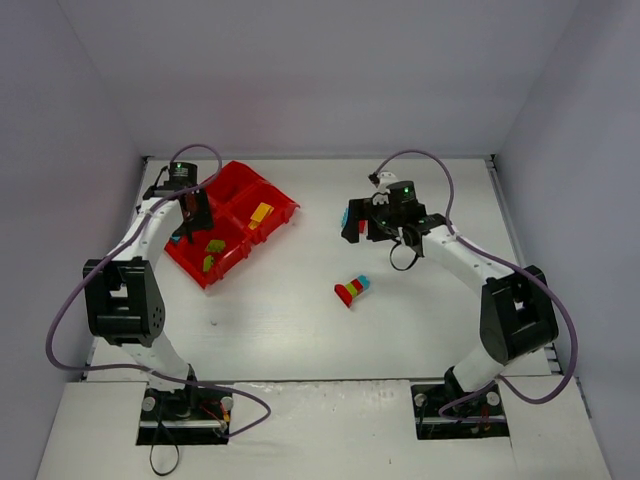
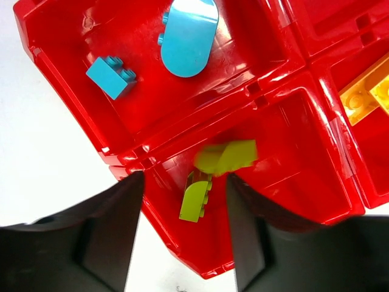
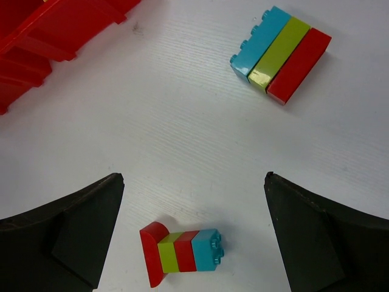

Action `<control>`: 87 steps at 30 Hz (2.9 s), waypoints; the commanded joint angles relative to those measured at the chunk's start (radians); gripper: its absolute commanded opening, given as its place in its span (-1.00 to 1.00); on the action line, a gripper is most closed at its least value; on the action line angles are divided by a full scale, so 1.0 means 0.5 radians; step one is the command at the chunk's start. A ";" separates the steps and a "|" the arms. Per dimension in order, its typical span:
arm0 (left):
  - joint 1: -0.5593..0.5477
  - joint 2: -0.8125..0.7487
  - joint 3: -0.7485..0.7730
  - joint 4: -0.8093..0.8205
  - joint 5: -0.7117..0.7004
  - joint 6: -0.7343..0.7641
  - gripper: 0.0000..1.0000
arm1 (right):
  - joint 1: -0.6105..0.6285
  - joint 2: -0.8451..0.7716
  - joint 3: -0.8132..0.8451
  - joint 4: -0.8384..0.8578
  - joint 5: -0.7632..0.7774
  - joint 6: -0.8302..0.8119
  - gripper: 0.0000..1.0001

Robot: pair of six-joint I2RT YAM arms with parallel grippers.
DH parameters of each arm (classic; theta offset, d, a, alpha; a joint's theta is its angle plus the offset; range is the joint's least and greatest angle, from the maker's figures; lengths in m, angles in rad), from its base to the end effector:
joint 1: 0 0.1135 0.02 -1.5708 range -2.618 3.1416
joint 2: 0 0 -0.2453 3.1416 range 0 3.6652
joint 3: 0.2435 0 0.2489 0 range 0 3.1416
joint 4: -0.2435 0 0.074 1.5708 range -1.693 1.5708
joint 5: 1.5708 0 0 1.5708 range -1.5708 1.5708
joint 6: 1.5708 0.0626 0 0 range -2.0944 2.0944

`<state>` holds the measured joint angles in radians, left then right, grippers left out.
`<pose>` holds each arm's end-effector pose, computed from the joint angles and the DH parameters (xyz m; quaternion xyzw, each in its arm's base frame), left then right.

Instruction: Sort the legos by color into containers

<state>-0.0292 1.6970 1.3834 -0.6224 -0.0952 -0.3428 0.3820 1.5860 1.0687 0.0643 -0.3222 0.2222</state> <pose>0.3800 -0.0051 0.2297 -0.1629 0.9350 -0.0132 0.3147 0.3483 0.1613 0.2331 -0.1516 0.8274 0.2856 0.4592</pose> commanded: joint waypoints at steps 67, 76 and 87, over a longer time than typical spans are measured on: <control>-0.813 -0.406 -0.092 0.229 0.224 0.152 0.14 | 0.371 0.641 0.521 -0.669 0.252 0.660 -0.29; -0.810 -0.470 -0.110 0.192 0.114 0.173 0.13 | 0.374 0.942 1.001 -0.672 0.331 0.207 -0.76; -0.810 -0.406 -0.061 0.238 0.150 0.118 0.14 | 0.377 0.866 0.977 -0.687 0.488 0.181 0.48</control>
<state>-0.4313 1.5112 1.3159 -0.5400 -0.0116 -0.2668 0.5694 2.0750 1.5337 -0.2714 -0.1253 0.2939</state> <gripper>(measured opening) 0.568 0.734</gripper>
